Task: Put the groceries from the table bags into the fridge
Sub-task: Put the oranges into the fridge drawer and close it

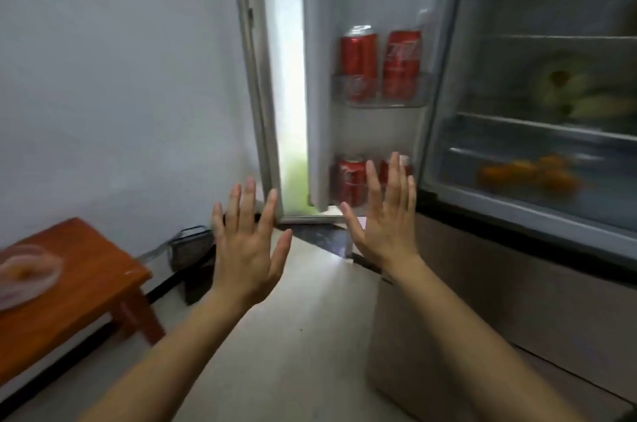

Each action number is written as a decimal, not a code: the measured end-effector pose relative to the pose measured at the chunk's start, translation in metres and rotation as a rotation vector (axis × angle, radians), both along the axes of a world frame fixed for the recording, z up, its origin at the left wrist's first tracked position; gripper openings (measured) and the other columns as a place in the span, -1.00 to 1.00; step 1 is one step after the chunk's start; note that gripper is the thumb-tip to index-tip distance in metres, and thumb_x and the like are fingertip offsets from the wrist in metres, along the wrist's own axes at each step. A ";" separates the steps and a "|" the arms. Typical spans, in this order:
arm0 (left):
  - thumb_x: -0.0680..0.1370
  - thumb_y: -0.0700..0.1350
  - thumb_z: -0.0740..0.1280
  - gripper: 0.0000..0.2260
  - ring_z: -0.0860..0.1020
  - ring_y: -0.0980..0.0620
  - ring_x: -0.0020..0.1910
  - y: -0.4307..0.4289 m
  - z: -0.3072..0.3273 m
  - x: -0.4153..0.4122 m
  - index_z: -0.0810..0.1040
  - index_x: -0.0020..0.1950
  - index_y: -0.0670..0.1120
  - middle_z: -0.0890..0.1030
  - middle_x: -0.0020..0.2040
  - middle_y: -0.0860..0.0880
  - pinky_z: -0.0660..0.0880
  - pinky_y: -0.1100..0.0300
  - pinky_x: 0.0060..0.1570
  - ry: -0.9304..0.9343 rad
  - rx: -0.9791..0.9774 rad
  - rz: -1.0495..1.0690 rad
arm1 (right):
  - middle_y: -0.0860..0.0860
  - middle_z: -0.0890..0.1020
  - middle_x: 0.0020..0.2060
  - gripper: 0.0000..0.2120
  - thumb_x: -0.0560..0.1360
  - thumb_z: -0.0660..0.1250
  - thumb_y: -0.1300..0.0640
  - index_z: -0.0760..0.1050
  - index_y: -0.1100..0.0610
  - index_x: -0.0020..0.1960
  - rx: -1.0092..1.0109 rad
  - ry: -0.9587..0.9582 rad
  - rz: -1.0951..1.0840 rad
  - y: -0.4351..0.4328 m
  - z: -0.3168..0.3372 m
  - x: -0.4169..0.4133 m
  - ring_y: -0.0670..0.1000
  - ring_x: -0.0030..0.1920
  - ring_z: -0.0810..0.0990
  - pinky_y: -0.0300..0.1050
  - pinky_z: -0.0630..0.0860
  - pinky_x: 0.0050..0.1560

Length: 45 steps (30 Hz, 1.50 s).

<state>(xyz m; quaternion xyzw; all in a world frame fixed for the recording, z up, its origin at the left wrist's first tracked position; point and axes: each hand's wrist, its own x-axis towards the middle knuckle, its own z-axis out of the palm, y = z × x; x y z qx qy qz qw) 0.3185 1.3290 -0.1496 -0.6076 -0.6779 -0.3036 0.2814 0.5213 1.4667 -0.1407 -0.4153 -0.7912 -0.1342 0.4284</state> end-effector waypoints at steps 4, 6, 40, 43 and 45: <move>0.64 0.18 0.02 -0.41 0.01 -0.24 0.59 -0.094 -0.001 -0.107 0.24 0.57 -0.14 0.07 0.61 -0.24 0.03 -0.36 0.47 -0.009 -0.061 0.247 | 0.26 -0.04 0.60 -0.21 0.57 0.26 -0.19 0.02 0.11 0.63 -0.020 -0.028 0.243 -0.056 -0.010 -0.117 0.25 0.61 -0.07 0.28 -0.02 0.56; 0.63 0.19 0.00 -0.39 -0.02 -0.22 0.60 -0.134 -0.005 -0.146 0.20 0.58 -0.13 0.04 0.61 -0.24 -0.02 -0.33 0.49 -0.057 -0.058 0.358 | 0.26 -0.04 0.60 -0.22 0.57 0.26 -0.18 0.02 0.10 0.62 -0.045 -0.029 0.337 -0.079 -0.017 -0.169 0.24 0.61 -0.07 0.28 -0.03 0.56; 0.63 0.15 -0.06 -0.45 0.37 -0.10 0.45 -0.125 -0.087 -0.716 0.39 0.48 -0.09 0.42 0.47 -0.11 0.31 -0.07 0.42 -0.379 -0.542 0.808 | 0.17 0.37 0.47 -0.48 0.59 0.21 0.23 0.26 0.17 0.54 -0.371 -0.420 0.999 -0.033 -0.088 -0.844 0.18 0.45 0.36 0.09 0.40 0.37; 0.67 0.03 0.06 -0.64 0.51 -0.04 0.22 -0.114 -0.114 -0.778 0.51 0.31 -0.08 0.54 0.28 -0.05 0.49 0.03 0.19 -0.437 -0.626 0.667 | 0.13 0.45 0.40 -0.55 0.61 0.18 0.25 0.35 0.14 0.49 -0.432 -0.529 0.986 -0.033 -0.107 -0.897 0.16 0.33 0.48 0.04 0.51 0.22; 0.68 -0.01 0.09 -0.73 0.53 -0.02 0.12 -0.107 -0.131 -0.814 0.51 0.23 -0.06 0.56 0.17 -0.03 0.50 0.07 0.09 -0.497 -0.717 0.570 | 0.14 0.52 0.32 -0.59 0.61 0.17 0.27 0.42 0.13 0.45 -0.525 -0.589 0.974 -0.032 -0.121 -0.931 0.19 0.21 0.56 0.08 0.57 0.11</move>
